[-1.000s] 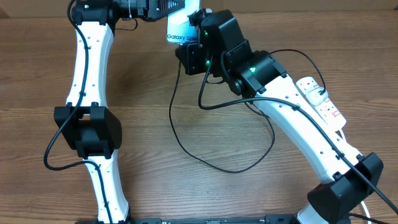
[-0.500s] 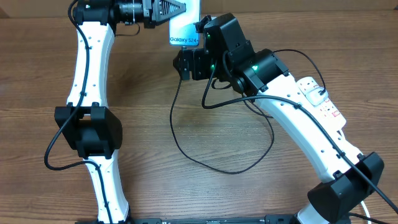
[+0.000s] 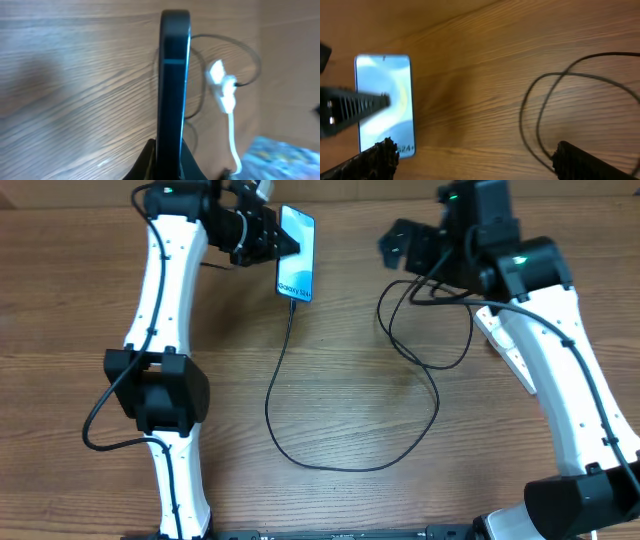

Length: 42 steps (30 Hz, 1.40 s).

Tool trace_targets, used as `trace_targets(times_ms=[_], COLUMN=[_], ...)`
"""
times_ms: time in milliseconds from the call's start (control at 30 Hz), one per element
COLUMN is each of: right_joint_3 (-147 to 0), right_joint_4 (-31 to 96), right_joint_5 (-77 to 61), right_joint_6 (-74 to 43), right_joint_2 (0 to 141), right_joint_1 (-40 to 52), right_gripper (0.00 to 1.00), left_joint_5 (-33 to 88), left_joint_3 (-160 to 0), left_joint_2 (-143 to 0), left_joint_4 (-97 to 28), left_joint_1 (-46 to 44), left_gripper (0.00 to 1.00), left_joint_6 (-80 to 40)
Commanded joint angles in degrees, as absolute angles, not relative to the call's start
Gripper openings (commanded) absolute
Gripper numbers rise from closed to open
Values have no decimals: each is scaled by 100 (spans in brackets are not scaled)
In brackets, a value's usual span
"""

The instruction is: Plug charger to phone and switch on socket

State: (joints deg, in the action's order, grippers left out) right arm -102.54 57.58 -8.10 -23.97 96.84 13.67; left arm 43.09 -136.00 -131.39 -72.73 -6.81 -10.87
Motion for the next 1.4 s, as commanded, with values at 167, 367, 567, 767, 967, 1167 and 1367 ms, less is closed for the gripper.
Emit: trace_targets(times_ms=[167, 367, 567, 767, 967, 1167, 1367], right_joint_3=[-10315, -10315, -10315, -10315, -10315, -10315, -10315], right_joint_4=[5784, 5815, 5828, 5843, 5854, 6125, 6250], right_joint_5=[-779, -777, -757, -755, -755, -639, -602], right_joint_6=[-2425, -2423, -2421, -2421, -2421, -2399, -2399], right_joint_2=[9546, 9546, 9546, 9546, 9548, 9548, 9548], right_joint_1=[493, 10, -432, -552, -552, -552, -552], right_gripper=[100, 100, 100, 100, 100, 100, 100], left_joint_5=[2842, 2762, 2683, 2722, 2923, 2899, 2952], left_joint_3=[-13487, -13141, -12626, -12195, -12073, -12055, -12046], left_joint_2=[-13115, -13115, -13115, -13115, -13115, -13176, -13454], left_joint_4=[-7535, -7494, -7338, -7148, -6930, -6700, -6571], left_joint_1=[-1326, -1466, -1468, -1544, -1653, -1734, -1743], left_gripper=[4, 4, 4, 4, 4, 4, 4], left_joint_6=[-950, -1076, -1203, -1203, -1203, -1470, -1693])
